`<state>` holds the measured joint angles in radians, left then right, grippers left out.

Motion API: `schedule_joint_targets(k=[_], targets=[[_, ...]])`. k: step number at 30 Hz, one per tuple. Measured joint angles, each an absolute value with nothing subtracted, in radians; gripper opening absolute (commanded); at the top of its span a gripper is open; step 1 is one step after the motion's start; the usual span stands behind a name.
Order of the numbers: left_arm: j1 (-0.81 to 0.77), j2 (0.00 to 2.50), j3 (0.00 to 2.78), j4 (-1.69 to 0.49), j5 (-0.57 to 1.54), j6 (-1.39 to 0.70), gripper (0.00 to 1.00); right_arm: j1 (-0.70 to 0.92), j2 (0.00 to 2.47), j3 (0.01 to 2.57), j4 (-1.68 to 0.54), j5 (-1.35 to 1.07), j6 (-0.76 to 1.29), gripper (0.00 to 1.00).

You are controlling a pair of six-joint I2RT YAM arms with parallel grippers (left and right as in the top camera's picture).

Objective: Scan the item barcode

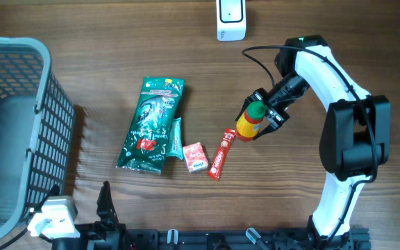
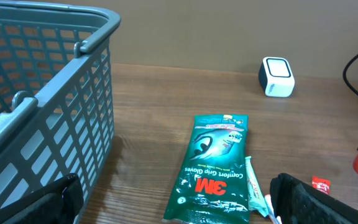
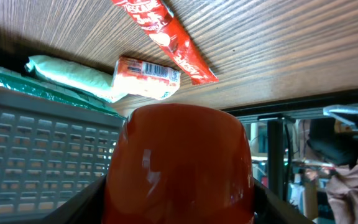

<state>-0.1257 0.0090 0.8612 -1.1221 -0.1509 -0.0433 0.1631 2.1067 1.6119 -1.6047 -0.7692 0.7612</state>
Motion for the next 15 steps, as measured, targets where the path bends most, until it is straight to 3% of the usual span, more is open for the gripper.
schedule_joint_targets(k=[6, 15], targets=[[-0.126, 0.009, 0.861, -1.122, -0.151, -0.043, 1.00, 0.162, 2.107, 1.612, -1.593, -0.815, 0.992, 0.49], [-0.126, 0.009, 0.861, -1.122, -0.151, -0.043, 1.00, 0.162, 2.107, 1.611, -1.566, -0.825, 0.924, 0.45]])
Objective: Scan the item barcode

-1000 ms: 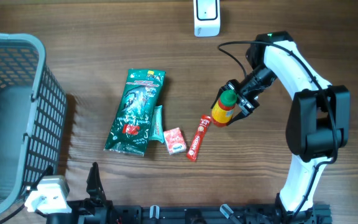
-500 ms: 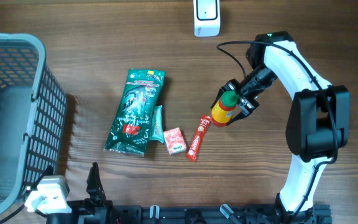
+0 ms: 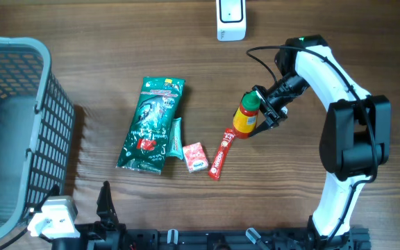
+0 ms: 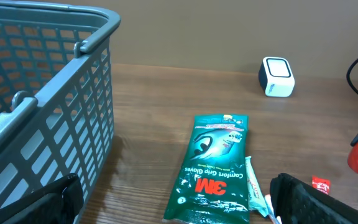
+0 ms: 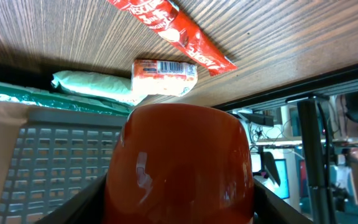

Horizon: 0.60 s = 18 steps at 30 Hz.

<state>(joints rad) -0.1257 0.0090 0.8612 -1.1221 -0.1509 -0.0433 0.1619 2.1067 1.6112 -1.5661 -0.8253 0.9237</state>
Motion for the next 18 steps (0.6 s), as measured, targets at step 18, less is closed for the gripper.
schedule_joint_targets(k=[18], targets=[[-0.126, 0.009, 0.861, -1.122, -0.151, -0.043, 1.00, 0.162, 2.107, 1.611, -1.605, -0.731, 0.654, 0.35]])
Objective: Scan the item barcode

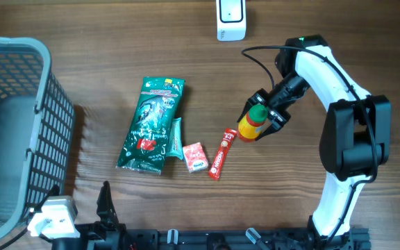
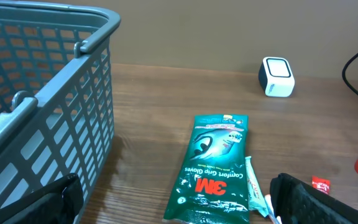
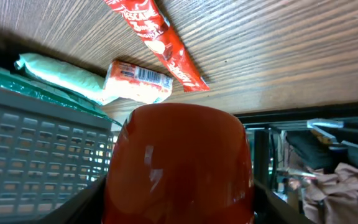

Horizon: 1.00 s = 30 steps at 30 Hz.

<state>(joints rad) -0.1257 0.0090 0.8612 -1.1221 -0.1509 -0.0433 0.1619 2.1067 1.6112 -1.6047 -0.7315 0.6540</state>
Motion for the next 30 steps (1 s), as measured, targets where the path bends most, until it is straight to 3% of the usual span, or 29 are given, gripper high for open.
schedule_joint_targets(k=[13, 19, 25, 30], targets=[[-0.126, 0.009, 0.861, -1.122, -0.151, -0.043, 1.00, 0.160, 2.030, 1.262, -1.600, -0.788, 0.547, 0.36], [-0.126, 0.009, 0.861, -1.122, -0.151, -0.043, 1.00, 0.146, 1.854, 1.280, -1.414, -0.640, 0.891, 0.36], [-0.126, 0.009, 0.861, -1.122, -0.151, -0.043, 1.00, 0.127, 1.541, 1.318, -1.117, -0.305, 1.315, 0.36], [-0.126, 0.009, 0.861, -1.122, -0.151, -0.043, 1.00, 0.127, 1.517, 1.319, -0.918, -0.197, 1.440, 0.35]])
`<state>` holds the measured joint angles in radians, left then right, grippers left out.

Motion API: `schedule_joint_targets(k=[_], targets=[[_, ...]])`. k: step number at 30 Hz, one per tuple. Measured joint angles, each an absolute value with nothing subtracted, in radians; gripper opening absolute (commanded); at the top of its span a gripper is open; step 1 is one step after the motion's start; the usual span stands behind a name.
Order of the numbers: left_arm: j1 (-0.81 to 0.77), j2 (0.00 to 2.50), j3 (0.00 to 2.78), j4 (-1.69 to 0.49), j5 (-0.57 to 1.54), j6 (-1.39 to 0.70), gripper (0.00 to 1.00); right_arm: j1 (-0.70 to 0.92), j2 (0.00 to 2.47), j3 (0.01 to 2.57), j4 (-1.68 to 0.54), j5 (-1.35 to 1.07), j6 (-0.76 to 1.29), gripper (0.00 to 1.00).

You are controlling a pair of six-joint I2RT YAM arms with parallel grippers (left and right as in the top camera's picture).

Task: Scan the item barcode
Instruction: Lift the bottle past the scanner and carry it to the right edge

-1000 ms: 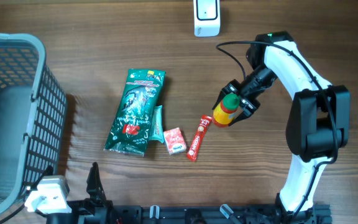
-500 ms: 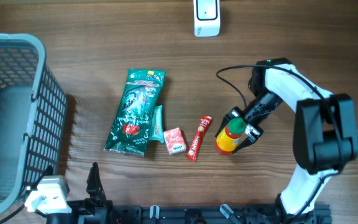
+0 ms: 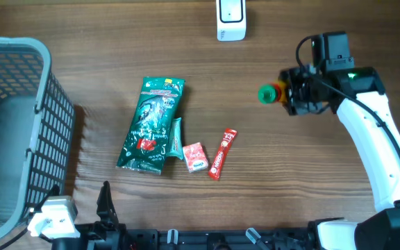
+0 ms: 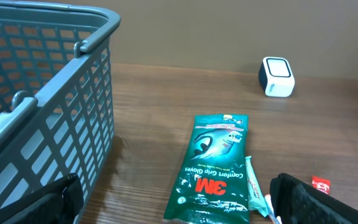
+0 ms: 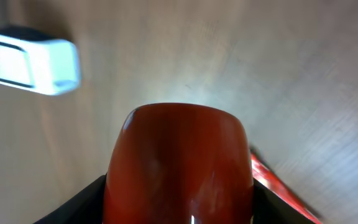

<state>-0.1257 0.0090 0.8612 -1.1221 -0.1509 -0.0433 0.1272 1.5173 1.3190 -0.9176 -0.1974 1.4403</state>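
A red sauce bottle with a green cap (image 3: 268, 94) is held off the table, lying sideways with the cap pointing left. My right gripper (image 3: 288, 94) is shut on it. In the right wrist view the red bottle (image 5: 179, 155) fills the middle, and the white scanner (image 5: 31, 59) shows blurred at the upper left. The scanner (image 3: 230, 19) stands at the table's far edge, also seen by the left wrist (image 4: 277, 76). My left gripper (image 4: 179, 208) is open and low at the near left, holding nothing.
A grey basket (image 3: 40, 104) stands at the left. On the table lie a green 3M glove pack (image 3: 150, 125), a mint tube (image 3: 176, 137), a small pink packet (image 3: 195, 157) and a red stick pack (image 3: 221, 153).
The right gripper, still shut on the bottle, has gone from beside the red stick pack to higher up, farther right and back. The bottle now points cap-left, and the scanner shows in the wrist view.
The right gripper was shut on the bottle beside the red stick pack. The bottle then stood a little farther back and tilted differently, then returned near its first pose. Now it is held higher, to the right, below the scanner. The left arm has stayed still.
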Motion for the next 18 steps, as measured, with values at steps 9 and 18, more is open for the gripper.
schedule_joint_targets(k=[9, 18], targets=[[-0.126, 0.009, 0.861, -1.123, -0.151, -0.043, 1.00, 0.175, 1.690, 1.317, -0.458, -0.001, 1.452, 0.31], [-0.126, 0.009, 0.861, -1.122, -0.151, -0.043, 1.00, 0.234, 1.998, 1.321, 0.358, 0.110, 1.322, 0.34]])
